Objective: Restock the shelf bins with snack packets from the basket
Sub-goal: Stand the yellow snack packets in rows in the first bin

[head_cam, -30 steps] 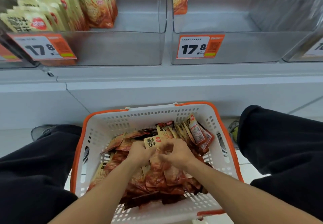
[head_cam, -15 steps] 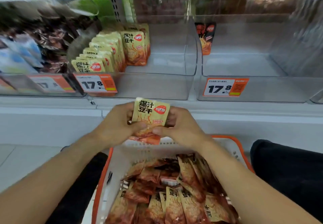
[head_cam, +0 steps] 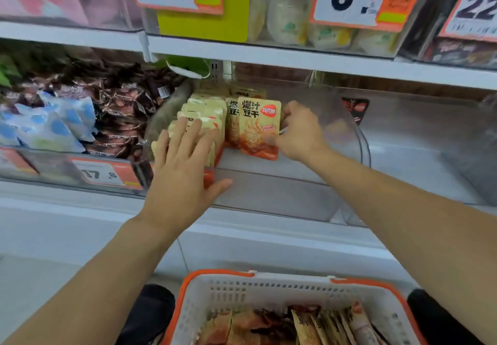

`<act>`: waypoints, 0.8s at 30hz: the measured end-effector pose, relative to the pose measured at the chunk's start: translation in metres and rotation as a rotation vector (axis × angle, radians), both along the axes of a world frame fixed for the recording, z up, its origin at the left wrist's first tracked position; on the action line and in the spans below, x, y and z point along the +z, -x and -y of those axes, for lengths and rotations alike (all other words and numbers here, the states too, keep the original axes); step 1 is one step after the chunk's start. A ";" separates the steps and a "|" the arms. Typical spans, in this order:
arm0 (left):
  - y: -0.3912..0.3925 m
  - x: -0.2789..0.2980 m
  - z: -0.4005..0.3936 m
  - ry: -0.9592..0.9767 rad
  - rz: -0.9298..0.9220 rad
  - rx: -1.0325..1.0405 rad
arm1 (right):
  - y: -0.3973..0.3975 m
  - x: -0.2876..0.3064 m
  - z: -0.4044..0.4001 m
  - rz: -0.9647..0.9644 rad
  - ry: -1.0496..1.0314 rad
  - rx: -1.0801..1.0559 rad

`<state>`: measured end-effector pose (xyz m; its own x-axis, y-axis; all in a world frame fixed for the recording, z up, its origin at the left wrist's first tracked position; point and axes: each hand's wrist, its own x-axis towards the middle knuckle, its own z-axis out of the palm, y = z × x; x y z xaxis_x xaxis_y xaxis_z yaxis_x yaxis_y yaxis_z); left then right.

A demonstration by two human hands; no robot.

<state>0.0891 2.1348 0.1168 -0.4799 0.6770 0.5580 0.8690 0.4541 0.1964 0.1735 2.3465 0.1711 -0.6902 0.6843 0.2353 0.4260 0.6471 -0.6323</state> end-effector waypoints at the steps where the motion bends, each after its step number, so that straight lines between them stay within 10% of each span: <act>1: 0.001 -0.002 0.000 -0.002 -0.010 -0.009 | 0.015 -0.005 -0.007 0.024 0.043 -0.008; 24: 0.007 -0.004 -0.003 -0.078 0.016 -0.065 | 0.071 -0.061 -0.036 -0.077 0.276 -0.134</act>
